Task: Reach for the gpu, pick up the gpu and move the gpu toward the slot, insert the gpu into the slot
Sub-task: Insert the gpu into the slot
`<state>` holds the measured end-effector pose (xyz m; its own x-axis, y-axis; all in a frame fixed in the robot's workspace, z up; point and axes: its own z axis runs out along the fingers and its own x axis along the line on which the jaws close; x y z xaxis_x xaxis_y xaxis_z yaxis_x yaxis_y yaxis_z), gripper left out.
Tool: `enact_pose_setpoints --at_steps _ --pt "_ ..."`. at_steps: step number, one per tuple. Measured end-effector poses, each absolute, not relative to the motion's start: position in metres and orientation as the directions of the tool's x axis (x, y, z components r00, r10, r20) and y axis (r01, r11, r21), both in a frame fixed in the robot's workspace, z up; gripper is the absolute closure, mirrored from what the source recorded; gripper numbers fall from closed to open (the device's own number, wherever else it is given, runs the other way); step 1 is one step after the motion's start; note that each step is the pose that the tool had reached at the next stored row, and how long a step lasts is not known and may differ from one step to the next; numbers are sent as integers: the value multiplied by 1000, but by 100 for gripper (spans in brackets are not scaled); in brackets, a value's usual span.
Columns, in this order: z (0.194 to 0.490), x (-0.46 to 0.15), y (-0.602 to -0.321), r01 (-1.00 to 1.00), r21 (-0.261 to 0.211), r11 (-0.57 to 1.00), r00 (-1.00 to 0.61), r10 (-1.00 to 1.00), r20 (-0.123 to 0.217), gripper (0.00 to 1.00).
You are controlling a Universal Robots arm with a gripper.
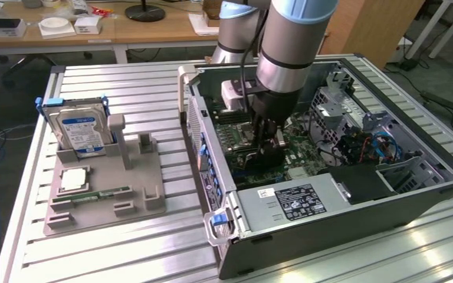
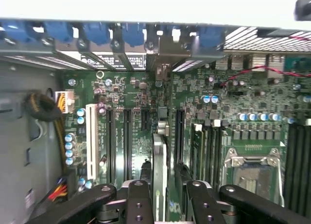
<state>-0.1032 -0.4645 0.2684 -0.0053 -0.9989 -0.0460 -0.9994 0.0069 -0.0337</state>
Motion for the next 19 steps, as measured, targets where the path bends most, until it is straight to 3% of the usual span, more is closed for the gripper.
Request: enact_pose_setpoints --at_steps 7,9,10,12,19 --pt "273 -103 -464 -999 -36 7 -5 -999 -46 67" --pt "273 -103 -464 -999 -36 7 -5 -999 -46 80" --pt "273 -103 -464 -999 -36 7 -5 -999 -46 80" --pt "273 -103 -464 -999 -36 7 -5 -999 -46 90" --pt "273 -103 -464 -999 -36 7 -5 -999 -46 90"
